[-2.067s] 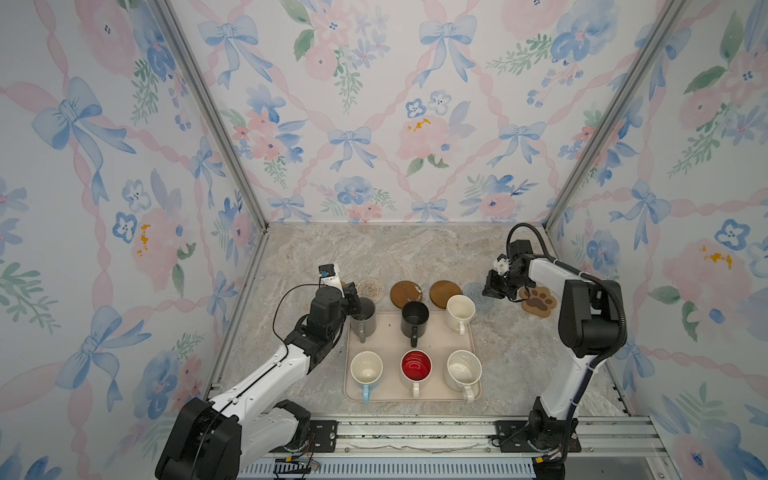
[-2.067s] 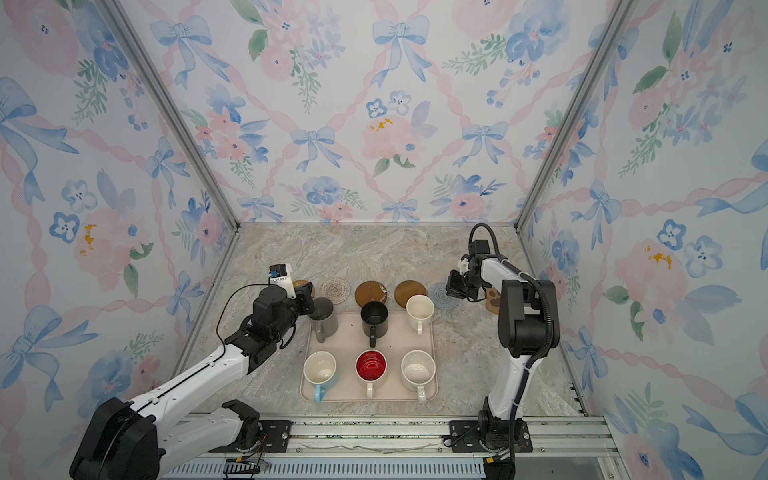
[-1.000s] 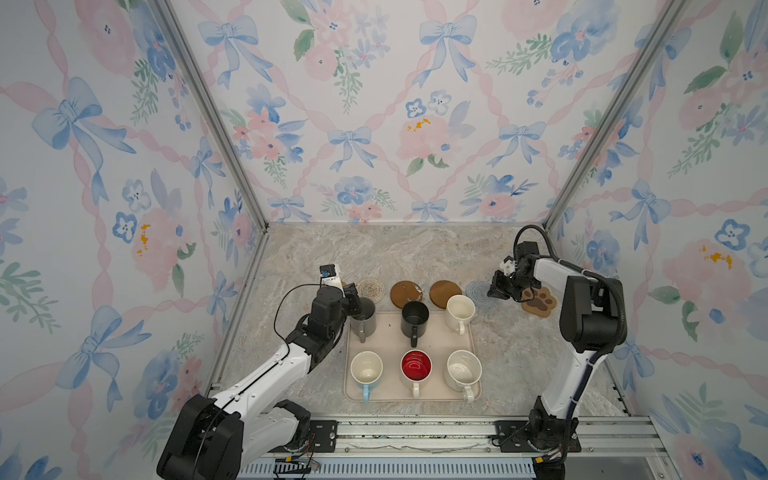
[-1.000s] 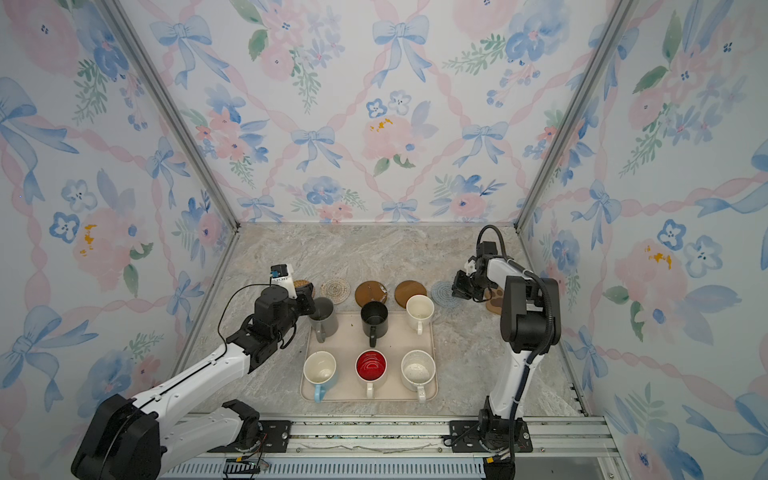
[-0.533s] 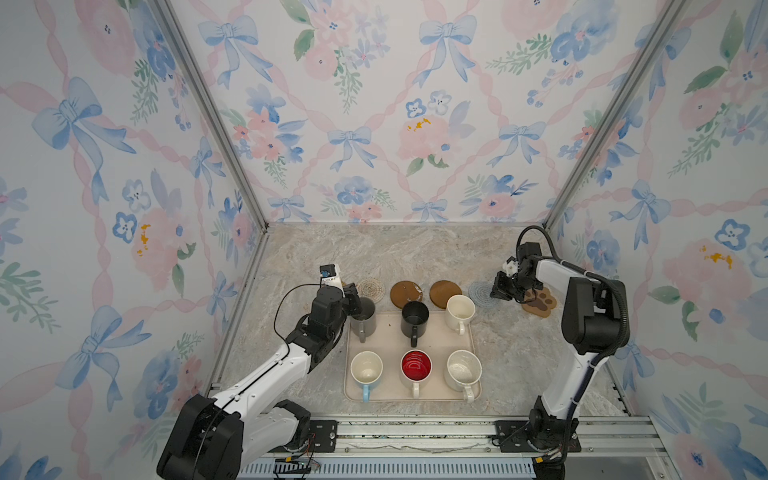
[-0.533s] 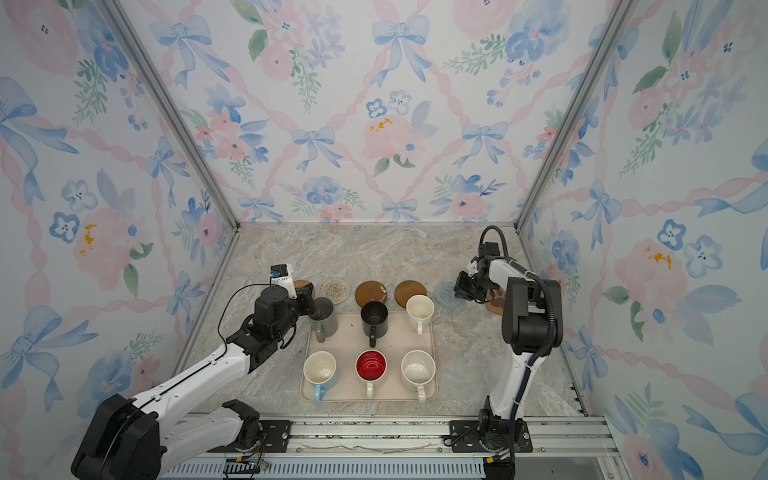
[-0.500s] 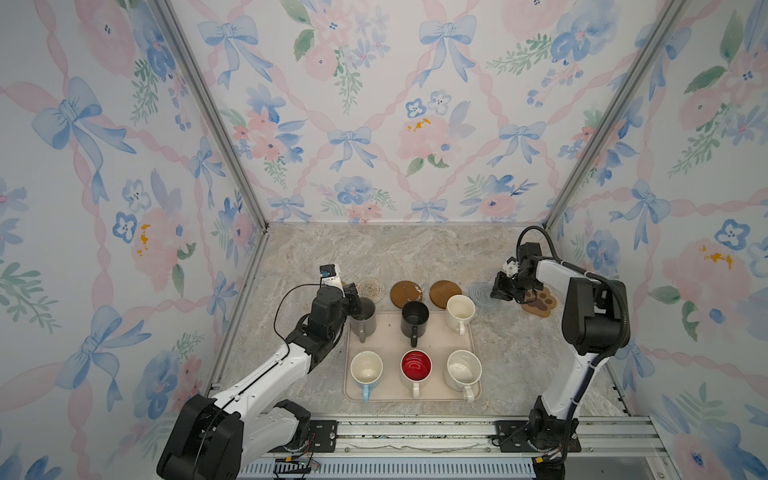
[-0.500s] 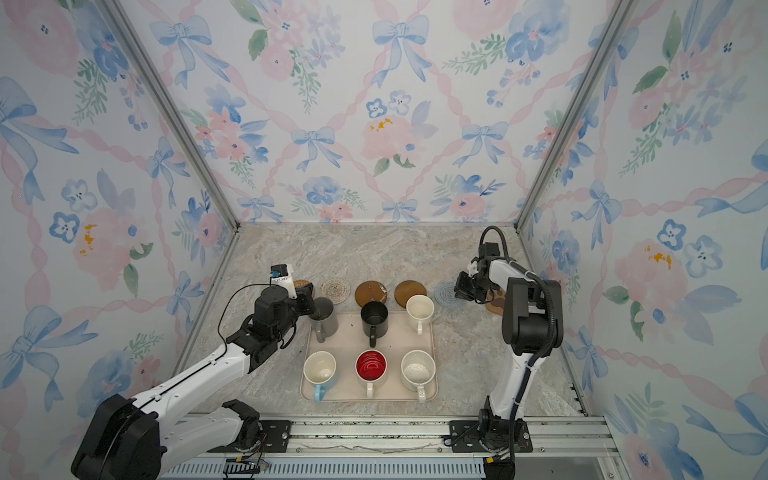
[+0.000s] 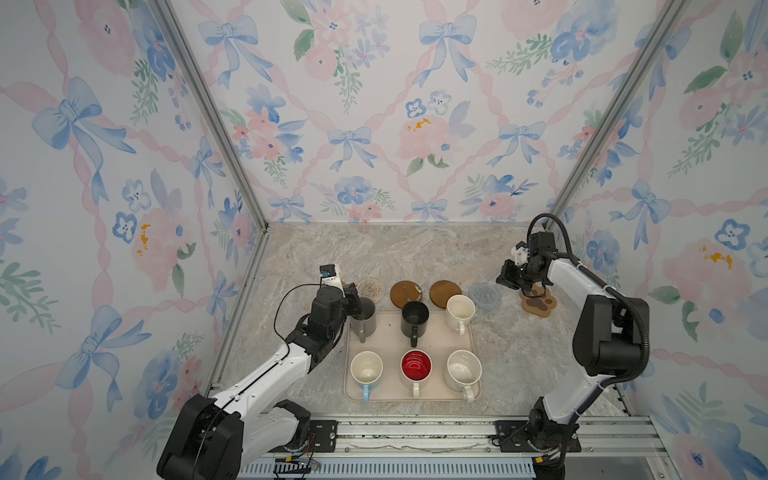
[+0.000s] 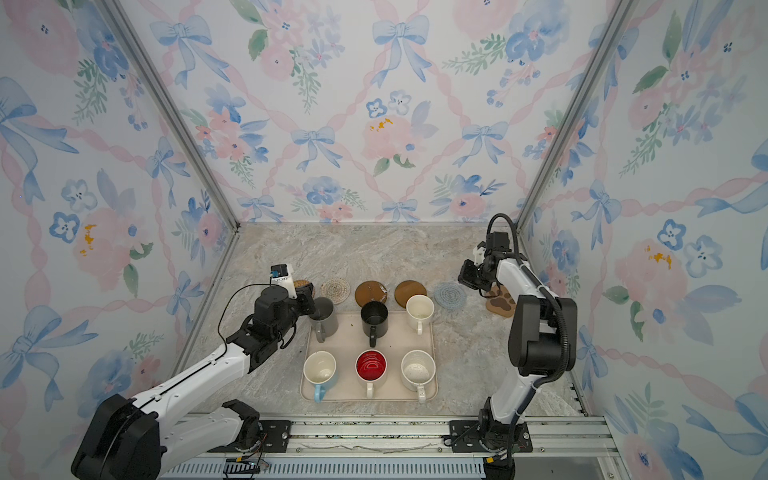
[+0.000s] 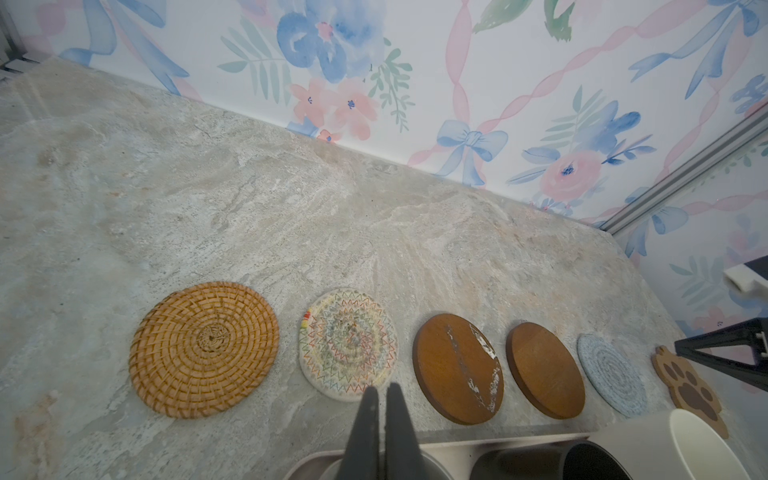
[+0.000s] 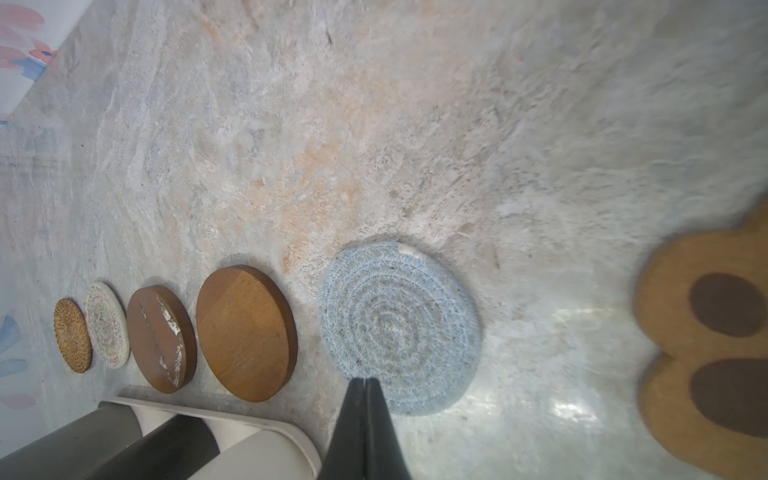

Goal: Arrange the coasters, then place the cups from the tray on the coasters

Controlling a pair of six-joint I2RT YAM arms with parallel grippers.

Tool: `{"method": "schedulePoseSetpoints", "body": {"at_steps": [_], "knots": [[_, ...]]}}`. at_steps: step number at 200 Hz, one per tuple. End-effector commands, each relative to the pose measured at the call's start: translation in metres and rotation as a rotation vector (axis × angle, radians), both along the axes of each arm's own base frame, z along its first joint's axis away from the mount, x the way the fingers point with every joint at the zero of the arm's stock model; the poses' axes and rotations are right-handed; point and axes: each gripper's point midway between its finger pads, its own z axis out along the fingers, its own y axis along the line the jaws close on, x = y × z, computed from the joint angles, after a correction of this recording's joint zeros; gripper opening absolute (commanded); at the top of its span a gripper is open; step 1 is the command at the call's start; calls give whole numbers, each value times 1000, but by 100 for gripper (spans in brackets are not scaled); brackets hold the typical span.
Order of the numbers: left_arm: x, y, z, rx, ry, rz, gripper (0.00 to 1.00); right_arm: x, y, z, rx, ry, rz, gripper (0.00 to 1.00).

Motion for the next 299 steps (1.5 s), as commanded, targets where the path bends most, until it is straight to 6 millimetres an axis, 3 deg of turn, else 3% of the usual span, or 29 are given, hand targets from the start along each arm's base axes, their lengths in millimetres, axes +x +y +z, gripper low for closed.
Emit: {"method": "schedulePoseSetpoints", "body": {"at_steps": [1,8,12,22,49,83,122,197,201,225,227,230,233,235,237,246,258,273,284,299], "knots": [[2,2,14,-8,-39,3,0,-12,-48,15,-102,-12,-122,0],[1,3,14,-7,-40,5,0,-17,-60,12,-96,-11,-159,0],[1,4,15,-6,-43,8,0,-19,-68,22,-97,-39,-183,0],[0,5,15,-7,-46,12,0,-28,-87,25,-102,-44,-240,0],[-1,6,16,-11,-47,14,0,-56,-141,21,-132,4,-413,0],[2,3,16,-8,-44,2,0,-77,-179,-1,-124,89,-544,0],[4,3,17,-2,-46,1,1,-83,-195,-28,-62,157,-602,0],[3,3,17,-5,-46,0,1,-84,-196,-13,-64,119,-602,0],[3,4,18,-6,-48,1,0,-83,-196,-3,-72,89,-602,0],[1,4,18,-10,-49,2,1,-82,-204,4,-127,67,-603,0],[1,4,17,-11,-48,2,1,-82,-207,5,-146,69,-607,8],[1,4,18,-12,-49,-3,1,-82,-213,6,-184,70,-613,28],[1,3,19,-11,-51,-8,0,-82,-217,7,-222,70,-616,59],[1,3,19,-8,-52,-10,0,-80,-220,8,-242,68,-617,86],[2,3,20,-5,-54,-12,0,-80,-223,8,-267,66,-621,99],[3,4,25,2,-64,-6,0,-73,-232,14,-339,51,-628,97],[5,2,28,-17,-65,-2,0,-55,-235,6,-354,77,-589,97],[8,-4,31,-41,-60,-16,0,-36,-227,11,-335,87,-525,97],[10,-9,29,-65,-49,-28,0,-25,-238,18,-431,35,-557,97],[15,-21,28,-70,-39,-62,0,-11,-251,22,-410,32,-569,97]]}}
